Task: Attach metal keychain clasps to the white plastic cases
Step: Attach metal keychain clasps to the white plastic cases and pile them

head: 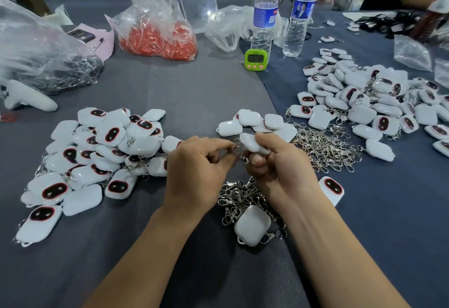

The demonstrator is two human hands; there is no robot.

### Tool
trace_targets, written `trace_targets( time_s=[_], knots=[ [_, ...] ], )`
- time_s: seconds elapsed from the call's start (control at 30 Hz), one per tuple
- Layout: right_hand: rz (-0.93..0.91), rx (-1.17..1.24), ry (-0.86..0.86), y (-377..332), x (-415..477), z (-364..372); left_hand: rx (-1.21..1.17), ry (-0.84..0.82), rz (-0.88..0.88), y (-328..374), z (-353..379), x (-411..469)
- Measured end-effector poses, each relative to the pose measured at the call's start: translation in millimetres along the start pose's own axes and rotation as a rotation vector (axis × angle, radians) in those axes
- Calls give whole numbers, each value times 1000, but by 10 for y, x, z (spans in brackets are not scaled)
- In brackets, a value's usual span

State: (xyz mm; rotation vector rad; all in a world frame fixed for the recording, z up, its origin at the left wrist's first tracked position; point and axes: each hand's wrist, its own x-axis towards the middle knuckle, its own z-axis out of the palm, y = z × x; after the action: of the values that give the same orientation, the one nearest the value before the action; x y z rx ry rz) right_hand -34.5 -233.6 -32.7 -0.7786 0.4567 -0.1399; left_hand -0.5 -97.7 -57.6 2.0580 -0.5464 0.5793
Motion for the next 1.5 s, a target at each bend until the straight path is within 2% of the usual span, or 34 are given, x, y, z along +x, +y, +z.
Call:
trace_targets(
  time_s=[0.07,0.13,0.27,0.37,0.43,0.5,0.6,0.7,0.77,0.87,0.9,0.97,1.03,1.1,1.17,1.23,1.3,1.37,1.5],
  knots=[
    [-17,-12,-3,-4,-3,3,-57,-76,-56,4,2,1],
    [-28,-41,-3,-8,-13,9,-249,-169,-143,18,-13,11],
    [-68,-136,5,12,-39,12,-622,-171,-380,96,-16,57],
    [-137,-207,11,44,-46,17,-641,-180,-435,103,-47,79],
    [-222,-257,36,57,-33,10,-457,-185,-310,61,-79,88],
    [-352,-356,48,76,-19,-6,-182,-207,-95,-4,-94,87],
    [-564,-647,64,145,-32,-33,184,-220,222,-59,-83,76],
    [-628,-825,82,180,-51,-19,277,-206,328,-105,-63,49],
    [-542,-706,90,141,-43,-9,173,-211,209,-118,-47,47],
    [-286,-396,53,54,-49,23,-296,-248,-215,-61,-68,92],
    [-217,-325,35,44,-56,25,-420,-273,-297,-31,-70,104],
    [-141,-244,11,42,-65,27,-599,-341,-377,16,-65,107],
    [-128,-229,9,42,-71,31,-667,-373,-422,61,-74,113],
    [-185,-238,13,39,-65,27,-535,-331,-331,42,-93,119],
    [-343,-343,15,62,-66,6,-172,-295,-79,9,-111,114],
    [-618,-696,41,145,-87,-27,184,-296,157,24,-106,92],
    [-827,-1017,73,232,-118,-21,347,-301,234,58,-82,40],
    [-822,-1075,92,252,-119,-9,409,-299,209,37,-58,15],
    [-603,-994,53,175,-85,-29,306,-246,86,-49,-115,43]
  ],
)
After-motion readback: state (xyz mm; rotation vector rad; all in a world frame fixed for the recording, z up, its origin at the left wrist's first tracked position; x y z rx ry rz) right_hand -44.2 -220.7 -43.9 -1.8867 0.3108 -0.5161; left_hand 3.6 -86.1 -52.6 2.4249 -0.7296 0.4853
